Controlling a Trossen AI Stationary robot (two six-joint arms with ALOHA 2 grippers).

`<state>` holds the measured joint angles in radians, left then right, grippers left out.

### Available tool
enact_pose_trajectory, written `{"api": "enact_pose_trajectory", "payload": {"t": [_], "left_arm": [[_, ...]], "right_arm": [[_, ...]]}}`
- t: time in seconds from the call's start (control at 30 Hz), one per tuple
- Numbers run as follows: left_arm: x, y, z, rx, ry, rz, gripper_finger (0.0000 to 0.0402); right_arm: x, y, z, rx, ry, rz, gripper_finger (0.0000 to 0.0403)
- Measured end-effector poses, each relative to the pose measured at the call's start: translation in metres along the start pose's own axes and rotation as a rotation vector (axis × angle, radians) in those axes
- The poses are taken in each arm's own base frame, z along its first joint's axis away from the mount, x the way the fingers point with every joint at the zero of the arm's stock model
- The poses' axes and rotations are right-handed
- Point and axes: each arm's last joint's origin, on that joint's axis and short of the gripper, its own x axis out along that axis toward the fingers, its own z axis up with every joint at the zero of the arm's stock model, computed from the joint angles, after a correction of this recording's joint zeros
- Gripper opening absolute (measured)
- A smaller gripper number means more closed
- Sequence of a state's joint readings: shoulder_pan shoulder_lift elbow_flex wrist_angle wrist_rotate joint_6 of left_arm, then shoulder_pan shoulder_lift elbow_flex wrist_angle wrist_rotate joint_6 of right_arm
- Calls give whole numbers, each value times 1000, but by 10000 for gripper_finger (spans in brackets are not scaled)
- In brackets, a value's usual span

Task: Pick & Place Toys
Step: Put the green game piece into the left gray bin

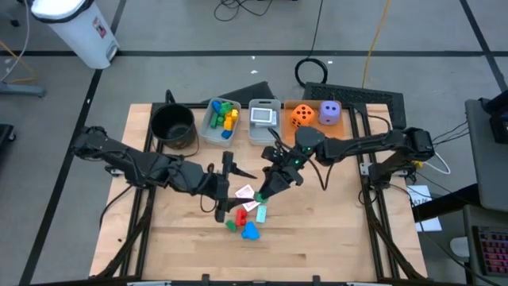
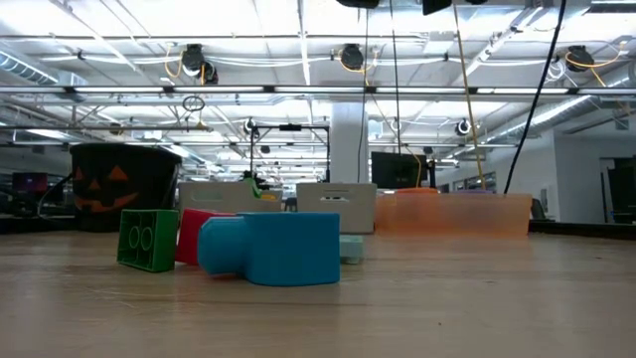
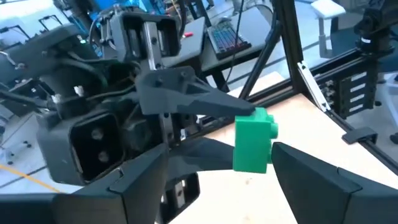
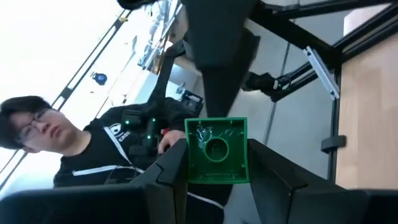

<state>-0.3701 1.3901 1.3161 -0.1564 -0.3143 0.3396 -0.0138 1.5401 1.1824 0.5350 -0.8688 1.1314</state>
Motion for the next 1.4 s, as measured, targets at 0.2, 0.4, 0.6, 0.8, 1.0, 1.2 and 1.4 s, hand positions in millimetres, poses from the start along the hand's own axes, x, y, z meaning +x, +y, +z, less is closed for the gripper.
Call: {"api": "enact_pose_trajectory", "payload": {"t": [0.2,0.4,0.6,0.8,1.0,1.2,1.4], "left_arm": [[-2,-4,4,7,-18,-14,294],[-2,-3,3,-3,-17,-15,294],[2,1,0,-16,-16,-41,294],[8,4,-3,-41,-17,-59,294],[11,3,-4,-41,-13,-75,294],[12,5,-4,-74,-28,-66,257],[12,7,-3,-81,-36,-60,164]], "right_arm": [[-3,-5,4,2,1,4,112],[-4,-5,5,-13,-26,-6,112],[-4,-3,6,-19,-54,-6,112],[-5,-1,8,-43,-63,9,112],[-6,2,10,-66,-75,27,112],[-5,-1,10,-66,-70,24,112],[-3,-6,9,-51,-63,18,112]]}}
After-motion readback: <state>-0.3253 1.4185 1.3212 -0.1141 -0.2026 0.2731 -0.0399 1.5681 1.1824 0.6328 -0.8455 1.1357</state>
